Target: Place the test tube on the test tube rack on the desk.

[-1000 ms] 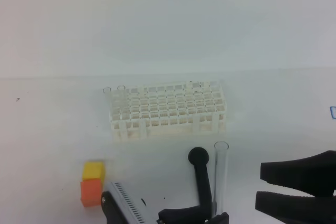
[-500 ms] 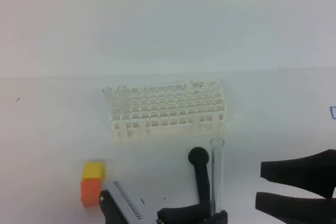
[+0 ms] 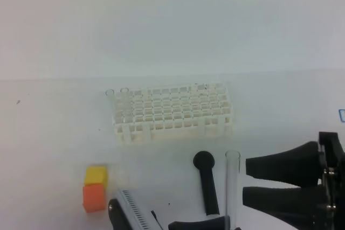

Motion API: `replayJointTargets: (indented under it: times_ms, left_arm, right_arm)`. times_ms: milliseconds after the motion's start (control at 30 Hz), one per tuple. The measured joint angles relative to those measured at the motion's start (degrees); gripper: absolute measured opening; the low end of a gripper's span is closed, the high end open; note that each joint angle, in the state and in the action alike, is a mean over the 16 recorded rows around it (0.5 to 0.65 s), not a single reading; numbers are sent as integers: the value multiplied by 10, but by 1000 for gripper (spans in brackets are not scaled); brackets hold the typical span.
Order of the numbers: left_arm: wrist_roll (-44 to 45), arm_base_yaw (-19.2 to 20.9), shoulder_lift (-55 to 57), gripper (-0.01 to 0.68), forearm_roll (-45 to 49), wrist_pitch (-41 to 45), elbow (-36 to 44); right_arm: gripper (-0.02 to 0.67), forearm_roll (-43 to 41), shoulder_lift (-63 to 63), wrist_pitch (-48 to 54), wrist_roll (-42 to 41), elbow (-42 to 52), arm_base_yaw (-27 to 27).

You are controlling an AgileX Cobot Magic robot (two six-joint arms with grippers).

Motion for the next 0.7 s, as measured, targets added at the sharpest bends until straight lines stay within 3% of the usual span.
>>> replayJointTargets:
  times_ms: [700]
  left_arm:
    - [-1, 0, 0, 110, 7, 0, 0]
  right_arm:
    - [364, 0, 134, 96, 31, -82, 0]
